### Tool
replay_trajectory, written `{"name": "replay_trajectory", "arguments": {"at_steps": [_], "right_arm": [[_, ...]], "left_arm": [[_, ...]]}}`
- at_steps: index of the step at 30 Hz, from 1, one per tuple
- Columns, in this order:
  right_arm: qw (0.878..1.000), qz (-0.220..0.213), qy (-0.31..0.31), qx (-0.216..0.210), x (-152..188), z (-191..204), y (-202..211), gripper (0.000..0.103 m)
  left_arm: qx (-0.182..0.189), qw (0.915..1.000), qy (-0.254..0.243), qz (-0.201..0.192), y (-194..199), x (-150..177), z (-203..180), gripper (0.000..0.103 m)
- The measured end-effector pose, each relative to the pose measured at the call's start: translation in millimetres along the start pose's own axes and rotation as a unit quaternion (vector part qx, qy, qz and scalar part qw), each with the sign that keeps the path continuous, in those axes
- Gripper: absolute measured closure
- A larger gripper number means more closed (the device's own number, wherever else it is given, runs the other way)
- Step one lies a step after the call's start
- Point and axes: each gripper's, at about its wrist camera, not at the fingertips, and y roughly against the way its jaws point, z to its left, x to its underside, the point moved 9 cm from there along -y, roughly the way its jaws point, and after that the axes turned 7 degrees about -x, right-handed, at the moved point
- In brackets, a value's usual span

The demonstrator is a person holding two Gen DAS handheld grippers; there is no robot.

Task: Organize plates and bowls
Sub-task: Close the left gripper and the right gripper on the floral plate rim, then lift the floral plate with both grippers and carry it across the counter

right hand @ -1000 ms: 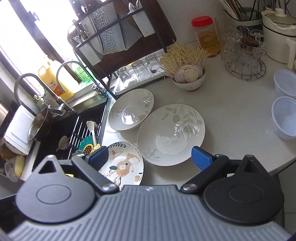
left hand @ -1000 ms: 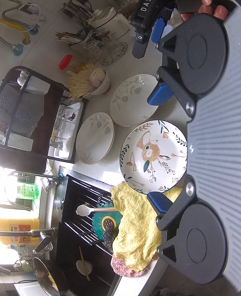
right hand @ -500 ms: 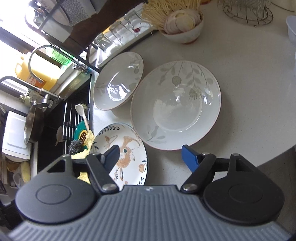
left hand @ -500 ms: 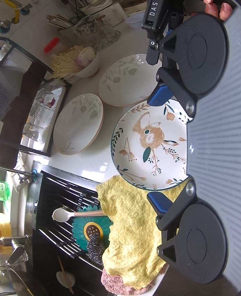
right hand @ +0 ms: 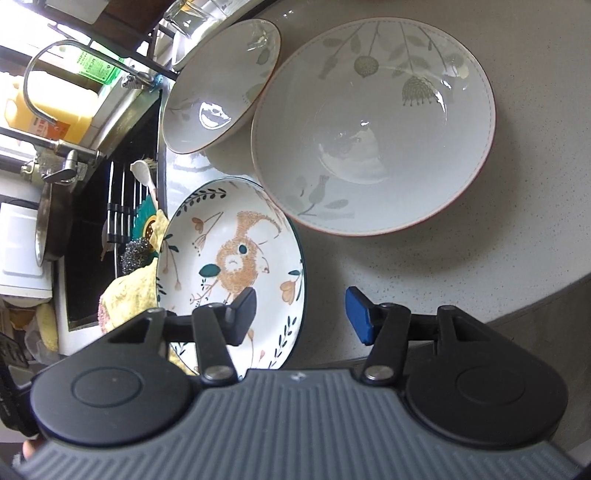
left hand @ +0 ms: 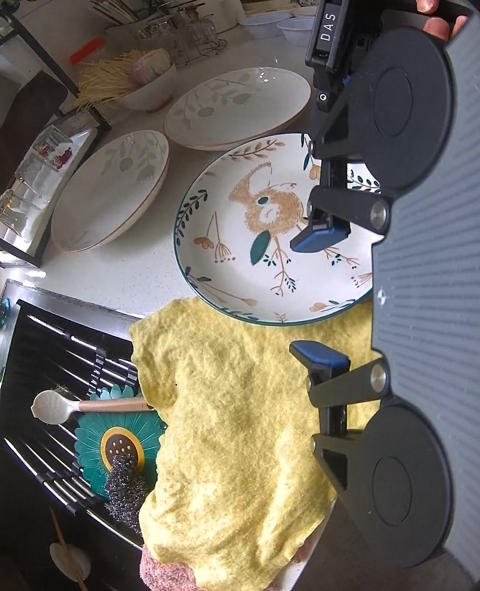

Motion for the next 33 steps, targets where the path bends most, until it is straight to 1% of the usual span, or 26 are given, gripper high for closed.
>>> {"name": "replay_trajectory", "arguments": {"at_steps": [2,3,4,6,8,10,12,13,16,20,22,25,33], "right_arm": [[1.000,0.000,0.001,0.005,-2.0,-0.5,-3.6,0.047],[1.000,0.001,0.004,0.007,-3.5,-0.7,-4.4,0.047],[1.000,-0.001,0.007,0.003,-5.5,0.4,-6.2,0.047],[1.000,-0.004,0.011,-0.002,-7.9,1.3,-9.5,0.056],[1.000,0.008,0.009,0.005,-7.8,-1.5,-15.4,0.071],[1.000,0.010,-0.002,-0.001,-8.3,-4.3,-17.3,0.077],[1.000,0.011,0.000,-0.001,-8.7,-5.6,-19.0,0.080],[1.000,0.011,0.001,-0.001,-9.0,-6.0,-20.1,0.085],[1.000,0.010,0.012,-0.003,-10.3,-3.7,-22.7,0.088],[0.999,0.007,0.040,0.010,-13.1,0.6,-24.6,0.089],[0.999,0.010,0.046,0.004,-14.0,3.4,-26.8,0.094],[0.998,0.013,0.054,0.003,-14.7,4.4,-27.3,0.094],[0.997,0.013,0.070,-0.026,-17.1,10.4,-13.4,0.093]], "left_arm": [[-0.001,1.0000,-0.004,-0.001,-3.4,-4.8,1.8,0.055],[-0.001,1.0000,-0.005,-0.003,-4.5,-7.6,2.2,0.060],[-0.001,1.0000,-0.007,-0.005,-6.1,-10.3,2.5,0.063],[-0.006,0.9999,-0.012,-0.006,-10.4,-14.0,3.4,0.073],[-0.009,0.9999,-0.013,-0.004,-13.7,-17.1,4.4,0.078],[-0.007,0.9998,-0.018,-0.009,-13.5,-20.6,3.8,0.080],[-0.010,0.9996,-0.023,-0.009,-14.1,-23.2,2.3,0.081],[-0.013,0.9996,-0.025,-0.009,-14.8,-24.0,1.7,0.081],[-0.016,0.9996,-0.023,-0.007,-18.5,-25.6,1.9,0.085],[-0.025,0.9993,-0.026,-0.010,-18.5,-25.9,3.7,0.094],[-0.025,0.9993,-0.025,-0.013,-16.9,-25.8,3.5,0.094],[-0.029,0.9990,-0.029,-0.019,-13.7,-25.3,2.0,0.095],[-0.028,0.9984,-0.035,-0.035,7.4,-30.6,-3.4,0.096]]}}
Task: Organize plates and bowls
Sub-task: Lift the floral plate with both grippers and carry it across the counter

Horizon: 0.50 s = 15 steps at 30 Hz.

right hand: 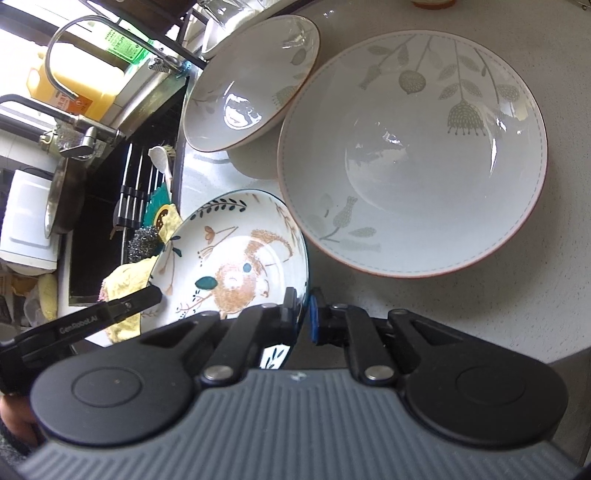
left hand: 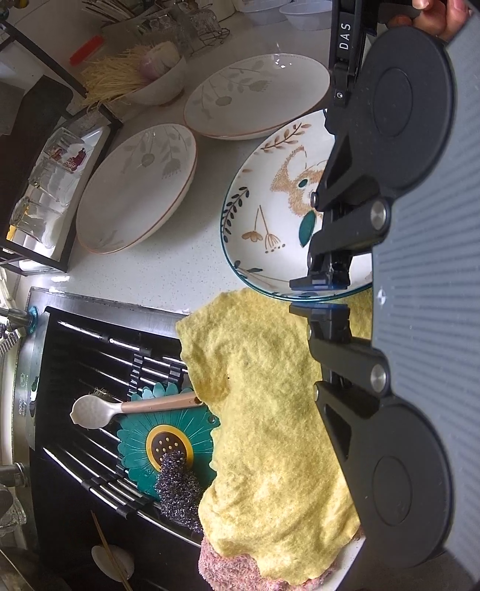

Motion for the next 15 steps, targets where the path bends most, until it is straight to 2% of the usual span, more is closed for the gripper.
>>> {"name": "replay_trajectory", "arguments": {"at_steps": [10,15], "right_arm": [[0.999,-0.033,0.027,-0.026,-13.7,14.1,24.5,0.093],[0.997,-0.060,0.054,-0.016,-24.3,14.6,40.2,0.093]], "left_arm": [[0.000,0.9994,-0.003,-0.035,31.3,-9.5,-8.5,0.097],[0.014,0.9983,-0.013,-0.055,42.2,-20.7,-27.0,0.097]]}}
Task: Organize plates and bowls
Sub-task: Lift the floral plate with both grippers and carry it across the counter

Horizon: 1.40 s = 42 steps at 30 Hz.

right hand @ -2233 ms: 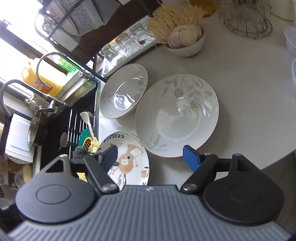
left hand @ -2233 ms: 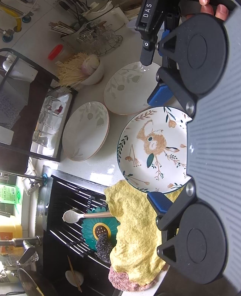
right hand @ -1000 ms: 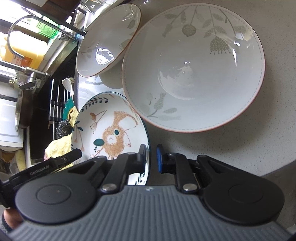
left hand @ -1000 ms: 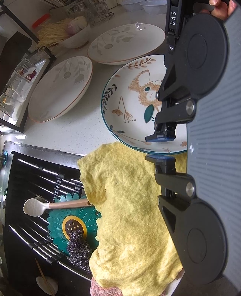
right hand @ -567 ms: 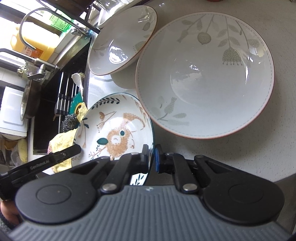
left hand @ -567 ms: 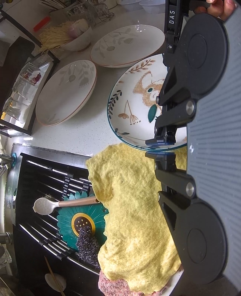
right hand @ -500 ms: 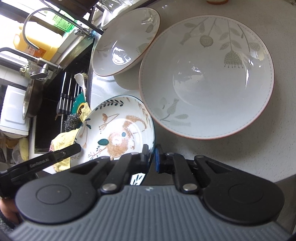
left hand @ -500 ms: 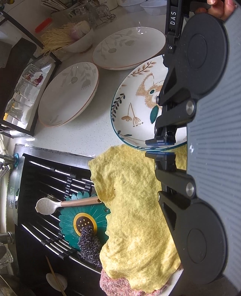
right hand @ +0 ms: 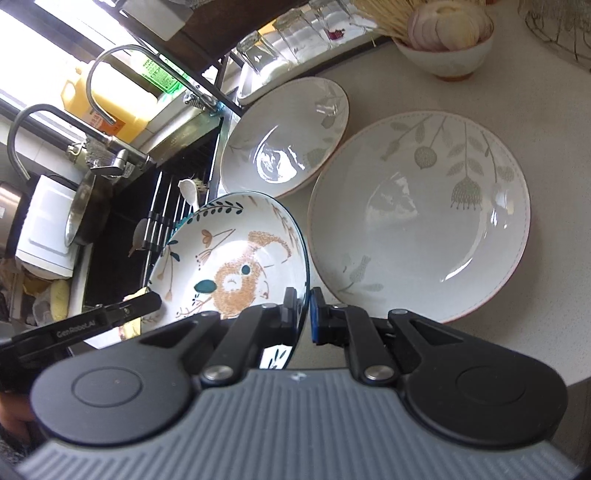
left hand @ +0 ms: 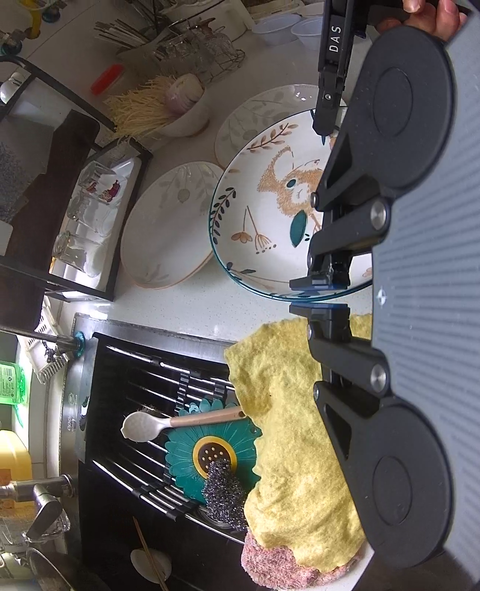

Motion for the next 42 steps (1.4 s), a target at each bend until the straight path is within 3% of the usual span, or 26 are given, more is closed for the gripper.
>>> {"name": "replay_trajectory", "arguments": {"at_steps": [14,22,28,32,42], "right_arm": [[0.997,-0.059,0.010,0.039,-26.0,-26.5,38.8,0.093],[0.993,-0.095,-0.031,0.063,-33.2,-57.2,57.7,0.093],[0.987,-0.102,-0.029,0.122,-28.2,-84.0,60.4,0.090],[0.985,-0.097,-0.041,0.138,-23.7,-98.5,58.7,0.090],[0.981,-0.104,-0.033,0.163,-28.0,-102.5,55.9,0.090]], "left_arm": [[0.045,0.9982,-0.034,-0.020,-3.8,-23.3,-61.2,0.097],[0.074,0.9954,-0.059,-0.015,-21.0,-27.5,-98.1,0.097],[0.081,0.9927,-0.088,0.016,-48.8,-8.7,-125.9,0.096],[0.085,0.9908,-0.097,0.040,-68.4,2.3,-134.1,0.096],[0.082,0.9909,-0.095,0.051,-80.8,0.1,-142.5,0.096]]}}
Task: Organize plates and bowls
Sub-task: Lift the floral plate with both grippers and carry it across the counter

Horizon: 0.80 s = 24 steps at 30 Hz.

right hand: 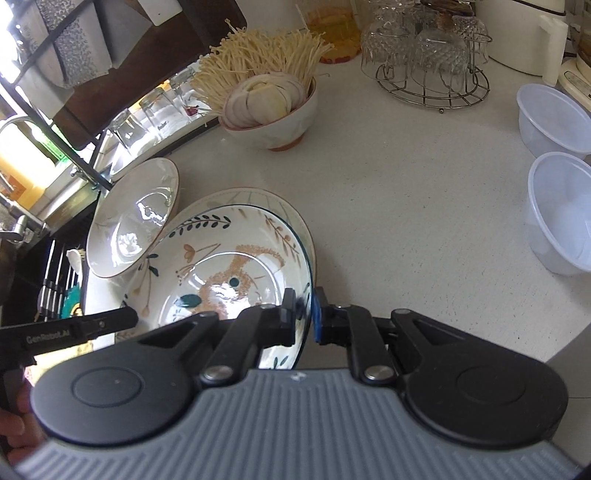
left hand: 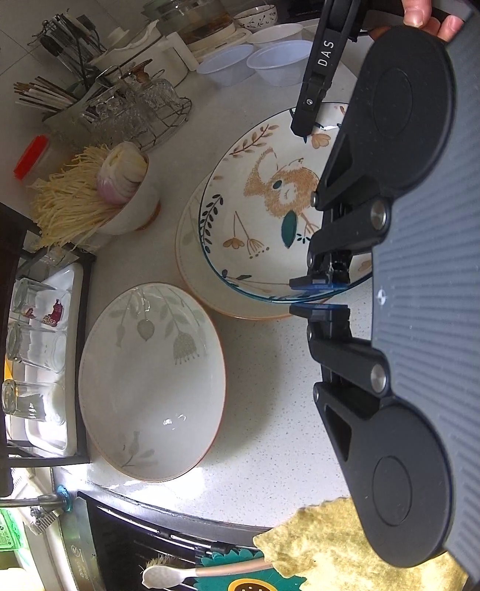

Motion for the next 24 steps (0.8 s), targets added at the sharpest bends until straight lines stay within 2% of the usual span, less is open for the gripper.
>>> {"name": "replay_trajectory", "arguments": {"at_steps": [18,24], "right_arm": [[0.999,0.004,0.007,0.040,-16.4,-2.5,-26.4,0.086],[0.999,0.004,-0.007,0.038,-22.6,-4.1,-32.6,0.084]], "left_arm": [[-0.009,0.9995,-0.020,0.023,-16.6,-16.0,-7.8,0.095],[-0.012,0.9990,-0.029,0.033,-18.7,-21.7,-8.9,0.094]]}}
